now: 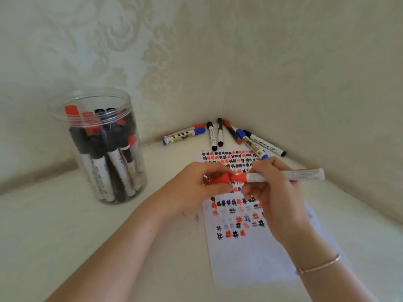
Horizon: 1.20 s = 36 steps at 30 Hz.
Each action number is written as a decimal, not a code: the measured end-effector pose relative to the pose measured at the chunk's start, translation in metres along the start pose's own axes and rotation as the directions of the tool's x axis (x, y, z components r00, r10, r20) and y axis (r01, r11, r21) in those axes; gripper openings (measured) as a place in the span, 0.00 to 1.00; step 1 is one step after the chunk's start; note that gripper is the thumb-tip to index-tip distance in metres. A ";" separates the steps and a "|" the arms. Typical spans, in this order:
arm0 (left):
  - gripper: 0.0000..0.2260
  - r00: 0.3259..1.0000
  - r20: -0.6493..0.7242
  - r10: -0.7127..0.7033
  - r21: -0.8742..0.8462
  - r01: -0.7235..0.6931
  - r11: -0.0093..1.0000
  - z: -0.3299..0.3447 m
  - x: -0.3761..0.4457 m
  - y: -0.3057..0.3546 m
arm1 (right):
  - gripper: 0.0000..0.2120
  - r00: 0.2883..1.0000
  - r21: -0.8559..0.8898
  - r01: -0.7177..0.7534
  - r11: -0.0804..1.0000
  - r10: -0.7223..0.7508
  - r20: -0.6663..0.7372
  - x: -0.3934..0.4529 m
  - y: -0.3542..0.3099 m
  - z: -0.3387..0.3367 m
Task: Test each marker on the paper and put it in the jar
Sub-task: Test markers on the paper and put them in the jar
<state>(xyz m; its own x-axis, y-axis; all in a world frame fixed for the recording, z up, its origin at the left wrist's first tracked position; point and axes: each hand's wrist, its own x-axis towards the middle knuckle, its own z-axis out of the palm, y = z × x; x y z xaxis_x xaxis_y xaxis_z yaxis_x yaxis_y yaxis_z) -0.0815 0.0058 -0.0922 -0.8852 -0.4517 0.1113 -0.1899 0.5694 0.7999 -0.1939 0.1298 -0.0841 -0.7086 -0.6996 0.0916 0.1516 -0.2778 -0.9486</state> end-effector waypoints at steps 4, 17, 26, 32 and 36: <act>0.12 1.000 0.031 0.003 -0.044 -0.001 0.999 0.001 -0.001 -0.002 | 0.08 0.991 -0.153 -0.106 0.983 0.117 0.067 0.005 0.006 0.004; 0.16 0.954 -0.240 -0.183 -0.460 0.054 0.886 -0.015 -0.005 0.009 | 0.13 0.997 -0.422 -0.076 0.903 0.064 -0.044 0.043 -0.034 0.021; 0.21 0.683 -0.657 -0.321 -0.276 0.178 0.945 -0.013 -0.007 0.010 | 0.24 0.937 -0.866 0.290 0.408 -0.306 0.170 0.041 -0.005 0.051; 0.20 0.663 -0.687 -0.297 -0.255 0.163 0.953 -0.014 -0.010 0.011 | 0.25 0.930 -0.832 0.304 0.465 -0.334 0.153 0.030 0.001 0.056; 0.17 0.672 -0.731 -0.117 -0.098 0.066 0.993 -0.021 -0.010 0.010 | 0.23 0.992 -0.745 0.122 0.656 -0.111 0.065 0.026 0.008 0.051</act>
<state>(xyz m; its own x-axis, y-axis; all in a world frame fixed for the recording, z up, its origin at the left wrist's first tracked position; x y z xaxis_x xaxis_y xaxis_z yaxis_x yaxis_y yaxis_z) -0.0653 0.0019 -0.0731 -0.2619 -0.8724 0.4128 -0.2056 0.4683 0.8593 -0.1762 0.0760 -0.0736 -0.6748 -0.7056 0.2161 -0.5007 0.2226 -0.8365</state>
